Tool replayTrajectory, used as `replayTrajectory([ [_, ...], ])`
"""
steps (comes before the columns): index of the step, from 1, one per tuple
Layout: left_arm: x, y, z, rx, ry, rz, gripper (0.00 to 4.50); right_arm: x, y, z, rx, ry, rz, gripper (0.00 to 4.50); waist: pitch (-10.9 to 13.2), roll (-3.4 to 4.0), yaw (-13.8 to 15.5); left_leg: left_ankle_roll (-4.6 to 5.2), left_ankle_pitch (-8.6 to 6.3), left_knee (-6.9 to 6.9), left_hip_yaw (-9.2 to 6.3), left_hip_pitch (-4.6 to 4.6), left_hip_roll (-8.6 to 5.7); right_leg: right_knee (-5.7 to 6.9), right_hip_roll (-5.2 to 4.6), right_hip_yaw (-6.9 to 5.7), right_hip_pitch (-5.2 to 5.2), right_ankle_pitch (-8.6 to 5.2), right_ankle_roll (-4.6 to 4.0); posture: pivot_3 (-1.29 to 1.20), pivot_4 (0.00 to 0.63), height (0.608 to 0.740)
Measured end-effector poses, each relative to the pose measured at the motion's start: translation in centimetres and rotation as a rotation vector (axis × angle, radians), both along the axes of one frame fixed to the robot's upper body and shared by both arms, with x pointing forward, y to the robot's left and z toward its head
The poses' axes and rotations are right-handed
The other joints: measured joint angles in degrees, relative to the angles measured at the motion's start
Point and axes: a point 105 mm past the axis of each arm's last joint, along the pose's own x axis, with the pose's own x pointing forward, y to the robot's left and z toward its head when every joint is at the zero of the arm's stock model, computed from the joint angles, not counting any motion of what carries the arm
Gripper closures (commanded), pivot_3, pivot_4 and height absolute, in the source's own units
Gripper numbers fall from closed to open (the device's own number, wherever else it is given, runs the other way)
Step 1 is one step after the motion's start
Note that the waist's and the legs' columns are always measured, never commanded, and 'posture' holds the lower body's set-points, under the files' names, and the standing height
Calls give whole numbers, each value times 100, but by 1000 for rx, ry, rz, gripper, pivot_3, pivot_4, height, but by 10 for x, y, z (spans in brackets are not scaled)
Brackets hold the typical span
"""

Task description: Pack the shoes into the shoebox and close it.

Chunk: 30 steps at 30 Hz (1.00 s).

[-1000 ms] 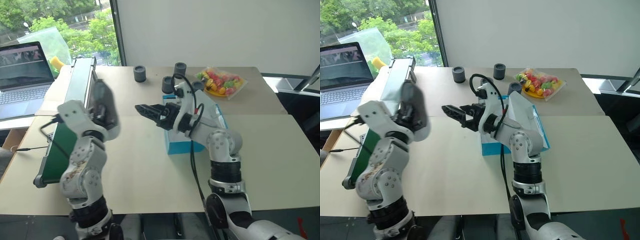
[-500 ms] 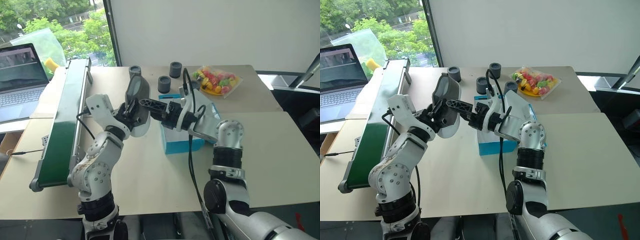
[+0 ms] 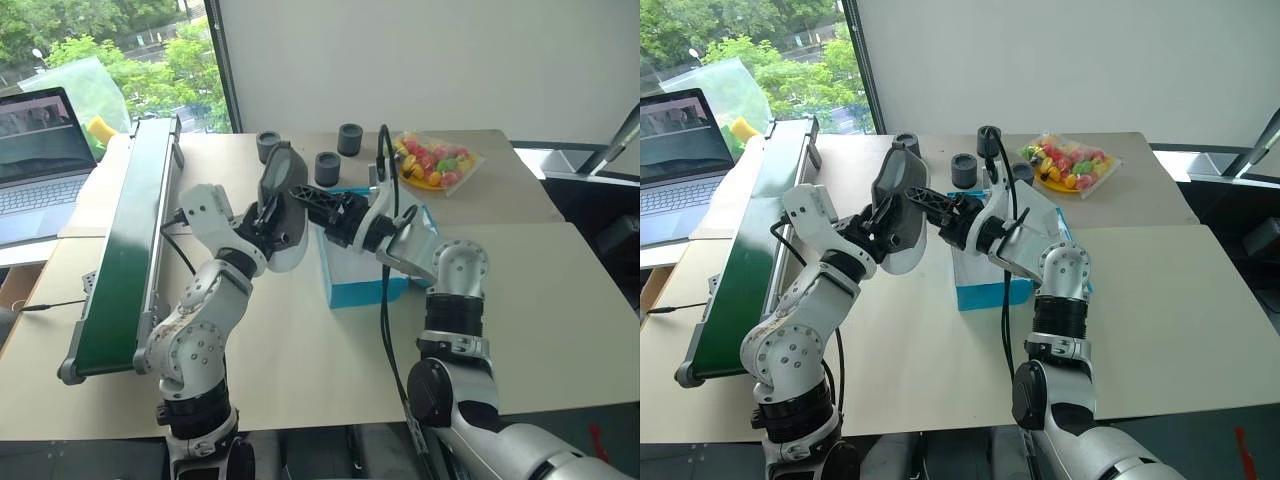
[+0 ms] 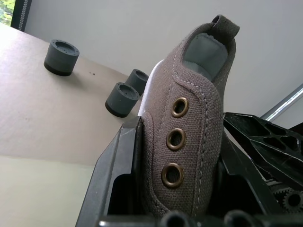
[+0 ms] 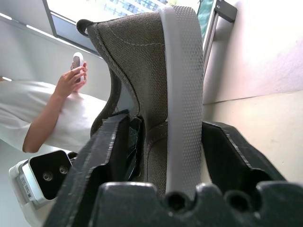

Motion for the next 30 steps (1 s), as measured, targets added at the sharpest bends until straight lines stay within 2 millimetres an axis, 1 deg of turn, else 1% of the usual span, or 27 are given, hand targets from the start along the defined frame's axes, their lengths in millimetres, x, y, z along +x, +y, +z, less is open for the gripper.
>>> replayTrajectory([
  [3,0,0,2,0,-7,-1,2851,1,0,0,-5,8,-8,3788,0,0,-2,0,0,0,0,1,0,0,0,0,0,0,0,0,150,740],
  [4,0,1,3,0,-11,1,2851,1,0,-1,-9,12,-11,3963,0,0,-2,0,0,0,0,0,0,0,0,0,0,0,0,0,150,740],
  [14,-1,2,5,17,-20,0,2851,-1,1,3,4,33,-12,3963,0,0,-1,0,0,0,0,0,0,-1,0,0,0,0,0,0,150,740],
  [15,-1,2,5,24,-21,-1,2582,-1,2,3,9,34,-12,4005,0,0,-2,0,0,0,0,1,0,0,0,0,0,0,0,0,150,740],
  [17,-1,1,6,42,-28,-10,2221,0,1,4,12,38,-19,4017,0,0,-1,0,0,0,0,0,0,0,1,0,0,0,0,0,150,740],
  [18,-1,0,6,67,-33,-19,1942,0,1,5,16,41,-24,4017,0,1,-1,0,0,0,0,0,0,0,1,0,0,0,0,0,150,740],
  [19,-2,-2,5,88,-38,-32,1549,0,0,6,25,41,-28,4017,1,1,-2,0,0,0,0,0,0,0,1,0,0,0,0,0,150,740],
  [20,-2,-3,6,111,-46,-42,1281,1,0,8,29,40,-37,4017,1,1,-2,0,0,0,0,0,0,-1,1,0,0,0,1,0,150,740],
  [24,-5,-5,4,145,-59,-61,1281,4,-3,12,27,28,-81,4017,1,2,-6,0,0,-1,1,0,1,-1,1,1,-1,-1,1,0,150,740],
  [27,-13,-5,2,144,-65,-82,1281,8,-10,19,38,4,-149,4017,1,2,-4,1,-1,-1,1,-1,3,-2,1,0,-1,-1,1,0,150,740],
  [30,-26,-5,-4,173,-59,-142,1281,11,-16,17,43,8,-196,4017,1,2,-17,2,-1,-1,3,1,5,-1,1,3,-1,-1,1,0,150,740],
])
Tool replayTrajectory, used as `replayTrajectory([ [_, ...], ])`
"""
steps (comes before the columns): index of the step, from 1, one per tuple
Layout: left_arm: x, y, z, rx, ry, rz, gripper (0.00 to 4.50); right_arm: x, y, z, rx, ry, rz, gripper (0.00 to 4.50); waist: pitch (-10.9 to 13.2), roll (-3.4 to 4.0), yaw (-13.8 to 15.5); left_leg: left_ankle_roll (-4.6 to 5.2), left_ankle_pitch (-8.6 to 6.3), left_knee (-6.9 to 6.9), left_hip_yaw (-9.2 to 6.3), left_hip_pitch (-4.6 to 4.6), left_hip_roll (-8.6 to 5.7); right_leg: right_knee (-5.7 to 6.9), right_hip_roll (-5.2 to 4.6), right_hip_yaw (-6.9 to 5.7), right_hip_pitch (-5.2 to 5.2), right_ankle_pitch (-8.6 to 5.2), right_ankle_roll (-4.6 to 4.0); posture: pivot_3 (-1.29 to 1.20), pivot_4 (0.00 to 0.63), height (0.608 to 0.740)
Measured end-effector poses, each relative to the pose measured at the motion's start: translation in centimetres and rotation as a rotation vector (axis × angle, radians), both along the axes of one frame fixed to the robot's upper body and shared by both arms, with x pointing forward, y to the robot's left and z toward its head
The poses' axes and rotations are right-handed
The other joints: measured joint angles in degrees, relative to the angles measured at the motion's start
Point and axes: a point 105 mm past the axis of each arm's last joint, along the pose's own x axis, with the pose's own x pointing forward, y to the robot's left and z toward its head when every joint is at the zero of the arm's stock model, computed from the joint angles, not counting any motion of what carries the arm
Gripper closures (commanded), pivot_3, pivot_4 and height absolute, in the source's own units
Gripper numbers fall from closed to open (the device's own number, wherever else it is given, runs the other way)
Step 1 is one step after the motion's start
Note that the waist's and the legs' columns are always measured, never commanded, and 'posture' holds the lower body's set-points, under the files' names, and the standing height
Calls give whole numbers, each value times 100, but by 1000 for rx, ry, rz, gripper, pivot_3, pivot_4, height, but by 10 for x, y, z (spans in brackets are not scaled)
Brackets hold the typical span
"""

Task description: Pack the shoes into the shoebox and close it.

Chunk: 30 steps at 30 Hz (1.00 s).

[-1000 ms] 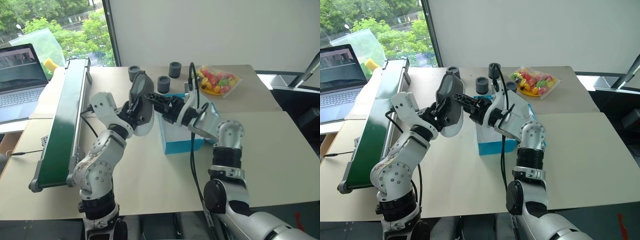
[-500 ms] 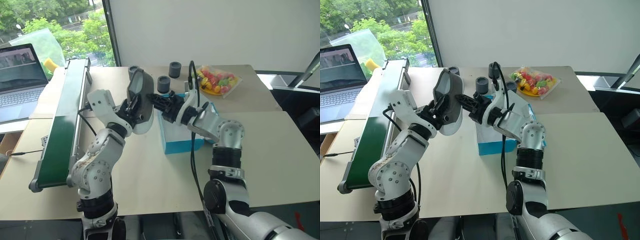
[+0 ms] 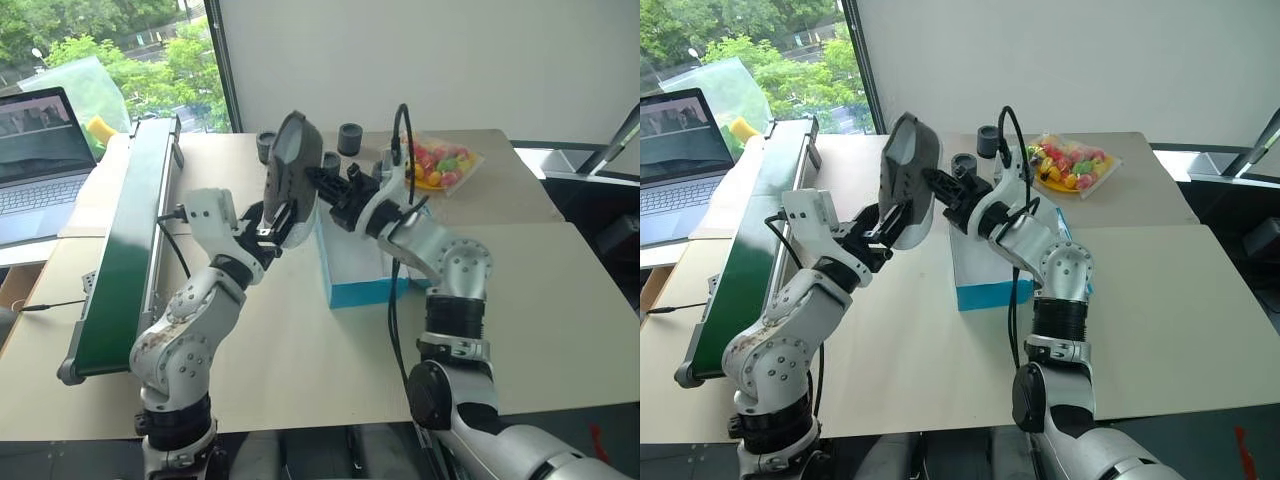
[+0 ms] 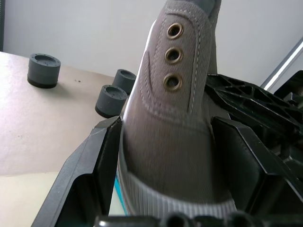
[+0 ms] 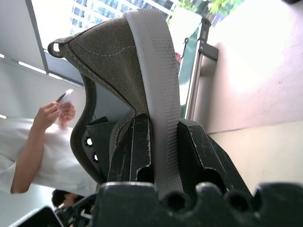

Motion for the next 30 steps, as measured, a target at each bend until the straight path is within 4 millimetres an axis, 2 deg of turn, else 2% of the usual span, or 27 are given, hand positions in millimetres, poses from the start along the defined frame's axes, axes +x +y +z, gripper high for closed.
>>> replayTrajectory([
  [4,-17,4,-6,61,27,-90,1281,0,-4,-10,-59,13,-3,4017,9,14,-6,0,0,1,3,0,4,3,4,2,-4,0,-1,0,150,740],
  [6,-30,5,-6,160,18,-175,1281,-1,-5,-2,-154,-24,22,4017,14,22,-5,0,0,2,4,2,3,3,5,2,-3,0,-1,0,150,740],
  [9,-51,1,-11,355,1,-328,1281,-5,-6,21,-307,-111,67,4017,16,25,-1,1,0,-2,7,4,2,-2,6,1,-3,-4,-4,0,150,740],
  [11,-57,10,-20,522,14,-390,1281,-9,-5,32,-406,-149,107,4017,18,29,-10,1,0,-9,10,10,4,-2,10,3,-4,-8,-11,0,150,740],
  [13,-58,15,-24,606,9,-431,1281,-6,-9,34,-472,-145,118,4017,19,31,0,2,-1,-10,12,13,5,-5,10,2,-2,-10,-14,0,150,740],
  [17,-47,25,-31,645,-4,-448,1281,2,-19,20,-650,-76,152,4017,20,32,24,2,-1,-10,14,3,7,-24,9,0,-1,-9,-13,0,150,740],
  [23,-46,15,-43,651,-32,-503,1281,34,-67,-18,-939,94,50,4017,20,33,20,32,-20,-13,26,-18,8,-57,5,2,-6,-8,-1,0,150,740],
  [27,-47,8,-48,640,-40,-518,1281,48,-95,-53,-1045,205,-11,4017,21,33,2,34,-20,-12,36,-51,10,-41,5,17,-51,-7,-2,0,150,740],
  [30,-47,7,-48,639,-44,-511,1281,53,-104,-64,-1078,235,-36,4017,21,33,-6,33,-20,-9,42,-60,10,-26,5,26,-70,-5,-3,0,150,740],
])
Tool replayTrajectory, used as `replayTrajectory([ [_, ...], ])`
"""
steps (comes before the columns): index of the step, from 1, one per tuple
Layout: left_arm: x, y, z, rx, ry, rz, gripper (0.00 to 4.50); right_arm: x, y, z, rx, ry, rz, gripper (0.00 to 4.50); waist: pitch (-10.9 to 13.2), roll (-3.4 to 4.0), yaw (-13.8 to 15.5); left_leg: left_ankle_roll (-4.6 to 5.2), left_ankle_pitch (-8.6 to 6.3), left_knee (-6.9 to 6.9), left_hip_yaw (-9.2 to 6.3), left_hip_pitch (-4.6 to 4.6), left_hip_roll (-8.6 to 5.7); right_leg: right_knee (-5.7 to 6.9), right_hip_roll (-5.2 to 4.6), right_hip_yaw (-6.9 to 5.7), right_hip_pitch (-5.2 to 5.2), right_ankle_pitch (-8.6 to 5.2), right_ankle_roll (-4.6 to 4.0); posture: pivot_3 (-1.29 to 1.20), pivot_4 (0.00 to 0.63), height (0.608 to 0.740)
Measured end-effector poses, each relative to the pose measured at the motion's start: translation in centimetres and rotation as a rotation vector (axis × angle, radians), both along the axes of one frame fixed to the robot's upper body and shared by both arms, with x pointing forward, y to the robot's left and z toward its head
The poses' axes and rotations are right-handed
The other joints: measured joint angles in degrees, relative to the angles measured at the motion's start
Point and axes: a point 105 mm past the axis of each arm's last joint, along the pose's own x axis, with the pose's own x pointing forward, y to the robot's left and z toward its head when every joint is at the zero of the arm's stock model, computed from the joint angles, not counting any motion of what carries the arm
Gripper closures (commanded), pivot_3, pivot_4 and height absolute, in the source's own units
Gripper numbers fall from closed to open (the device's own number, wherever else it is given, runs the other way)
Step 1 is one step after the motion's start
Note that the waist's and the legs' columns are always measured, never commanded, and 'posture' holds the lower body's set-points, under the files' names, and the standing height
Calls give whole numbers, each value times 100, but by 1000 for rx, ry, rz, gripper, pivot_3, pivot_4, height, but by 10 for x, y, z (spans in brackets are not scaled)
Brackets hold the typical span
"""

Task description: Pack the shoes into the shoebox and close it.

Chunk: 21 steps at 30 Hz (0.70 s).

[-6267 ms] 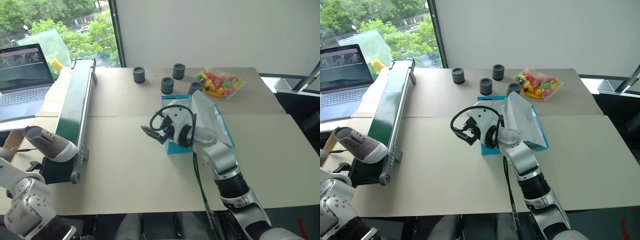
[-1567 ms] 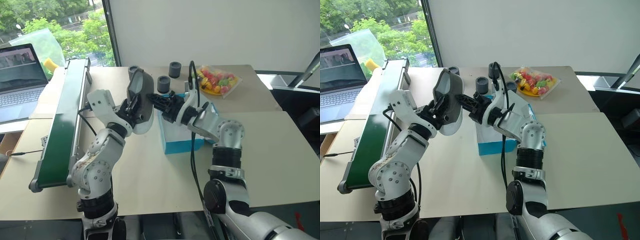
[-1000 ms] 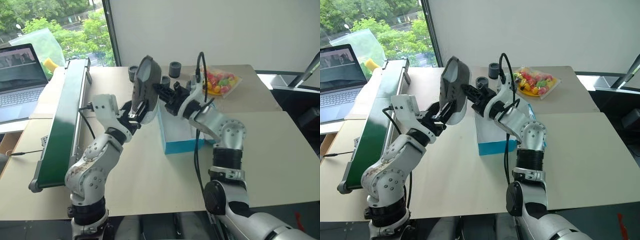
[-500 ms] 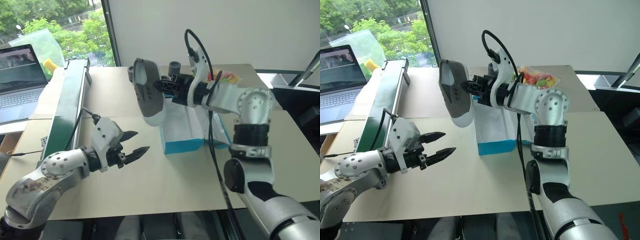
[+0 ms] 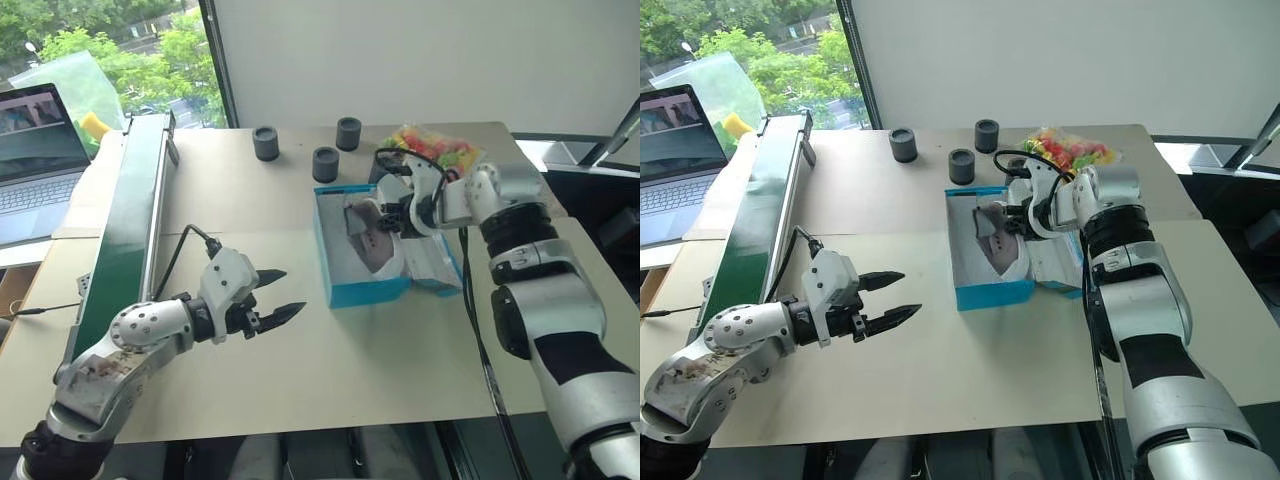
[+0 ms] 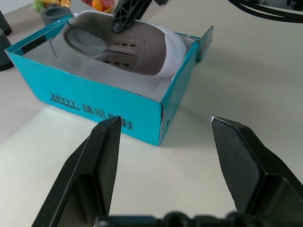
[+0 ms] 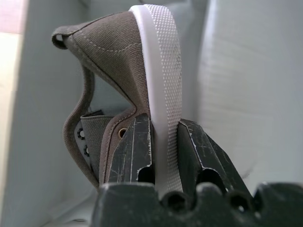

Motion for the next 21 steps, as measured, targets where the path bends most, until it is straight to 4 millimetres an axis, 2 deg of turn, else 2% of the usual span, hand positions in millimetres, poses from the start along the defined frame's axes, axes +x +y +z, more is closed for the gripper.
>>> replayTrajectory([
  [3,-1,-2,2,1,-12,-3,1281,5,-7,-11,-55,-1,-29,4017,0,0,8,0,0,2,0,1,-1,9,-2,0,-1,0,0,0,150,740],
  [8,-2,0,2,4,-14,0,1281,8,-3,-22,-93,-7,-33,4017,0,0,8,-1,0,7,-1,7,-2,31,-2,1,0,0,0,0,150,740],
  [10,-3,0,1,4,-12,0,1262,9,-2,-22,-85,-7,-32,3160,0,0,9,-2,1,10,-1,8,-3,32,-3,1,0,0,0,0,150,740],
  [18,-6,-3,4,6,-25,-11,1262,9,14,-15,-42,-11,-1,565,0,0,3,-2,1,10,-1,7,-3,40,-3,1,0,0,0,0,150,740],
  [21,-6,-3,4,6,-25,-11,1262,9,21,-4,-17,-33,18,565,0,0,13,-2,1,10,-2,7,-3,41,-2,0,0,0,0,0,150,740],
])
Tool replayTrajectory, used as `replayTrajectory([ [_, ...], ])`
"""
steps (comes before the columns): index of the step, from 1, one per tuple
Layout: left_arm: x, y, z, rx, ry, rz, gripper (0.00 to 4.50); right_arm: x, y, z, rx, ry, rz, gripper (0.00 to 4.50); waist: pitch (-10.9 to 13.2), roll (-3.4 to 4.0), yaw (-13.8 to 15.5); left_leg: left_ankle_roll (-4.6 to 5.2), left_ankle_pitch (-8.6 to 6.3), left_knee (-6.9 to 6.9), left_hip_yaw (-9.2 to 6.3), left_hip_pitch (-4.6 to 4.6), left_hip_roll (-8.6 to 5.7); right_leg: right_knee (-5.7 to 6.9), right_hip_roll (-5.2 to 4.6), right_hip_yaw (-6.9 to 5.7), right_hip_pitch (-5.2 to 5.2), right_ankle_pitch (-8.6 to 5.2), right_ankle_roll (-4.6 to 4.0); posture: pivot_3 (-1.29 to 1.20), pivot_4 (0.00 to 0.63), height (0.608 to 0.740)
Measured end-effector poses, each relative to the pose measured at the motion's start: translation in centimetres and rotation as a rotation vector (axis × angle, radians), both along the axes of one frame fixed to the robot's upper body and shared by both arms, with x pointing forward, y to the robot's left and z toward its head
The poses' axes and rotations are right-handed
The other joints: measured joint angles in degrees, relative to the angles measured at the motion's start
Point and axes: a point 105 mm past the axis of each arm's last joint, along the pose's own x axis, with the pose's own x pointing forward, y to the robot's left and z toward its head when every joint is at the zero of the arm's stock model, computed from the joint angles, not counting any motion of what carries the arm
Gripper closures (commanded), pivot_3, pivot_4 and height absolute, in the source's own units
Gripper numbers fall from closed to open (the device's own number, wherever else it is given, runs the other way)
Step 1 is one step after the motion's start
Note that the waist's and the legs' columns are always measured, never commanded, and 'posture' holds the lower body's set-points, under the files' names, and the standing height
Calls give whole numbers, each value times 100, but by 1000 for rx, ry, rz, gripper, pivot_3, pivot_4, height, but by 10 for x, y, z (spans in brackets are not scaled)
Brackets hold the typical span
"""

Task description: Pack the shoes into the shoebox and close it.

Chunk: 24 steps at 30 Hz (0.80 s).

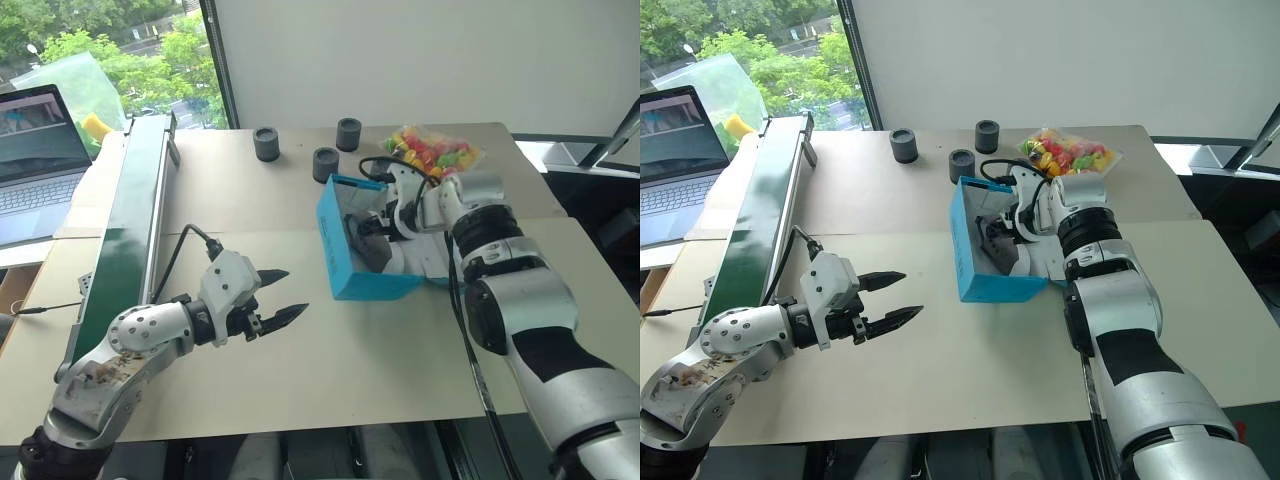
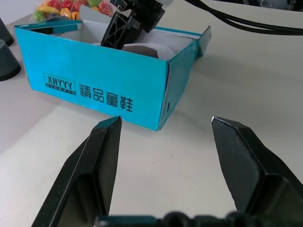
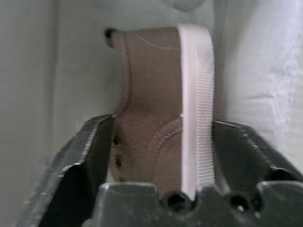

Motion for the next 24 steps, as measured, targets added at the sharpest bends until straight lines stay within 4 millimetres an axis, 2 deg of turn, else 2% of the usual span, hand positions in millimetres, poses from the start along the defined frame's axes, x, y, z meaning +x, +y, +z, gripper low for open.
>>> replayTrajectory([
  [4,1,1,0,3,-2,5,1262,0,13,31,23,-74,31,565,0,0,-8,0,0,0,0,0,1,15,0,0,-2,0,0,0,150,740],
  [6,3,4,-1,10,-5,23,1262,-1,22,56,42,-145,52,565,0,1,-5,0,0,0,-2,0,1,21,1,-2,-2,0,0,0,150,740],
  [8,6,6,-1,5,-10,47,1262,-1,25,70,60,-195,45,565,0,1,4,0,0,0,-2,0,0,21,-1,-3,-1,0,0,0,150,740],
  [10,13,9,2,-30,-30,105,1262,-2,28,79,72,-259,36,565,0,0,7,0,0,3,-2,0,-1,21,-2,-3,1,0,0,0,150,740],
  [12,21,14,7,-73,-54,182,1262,-5,34,80,84,-314,57,565,0,0,14,0,0,4,-5,-1,-1,23,-2,-5,0,0,0,0,150,740],
  [15,46,43,16,-135,-121,473,1262,-23,57,81,162,-439,202,565,-1,0,25,0,0,7,-10,-4,1,26,-2,-7,-1,1,2,0,150,740],
  [18,59,89,27,-256,-164,855,1262,-62,81,87,184,-657,473,565,-1,-1,8,0,0,8,-14,-8,4,26,-7,-7,-5,4,7,0,150,740],
  [21,50,132,26,-302,-175,1162,1262,-105,103,83,219,-757,710,565,-5,-7,-18,-7,-4,11,-18,-2,8,31,-4,-6,-4,4,7,0,150,740],
  [24,28,169,14,-281,-153,1374,1262,-127,110,69,268,-751,796,565,-7,-9,-8,-8,-4,15,-18,7,13,32,-3,-4,1,6,4,0,150,740],
])
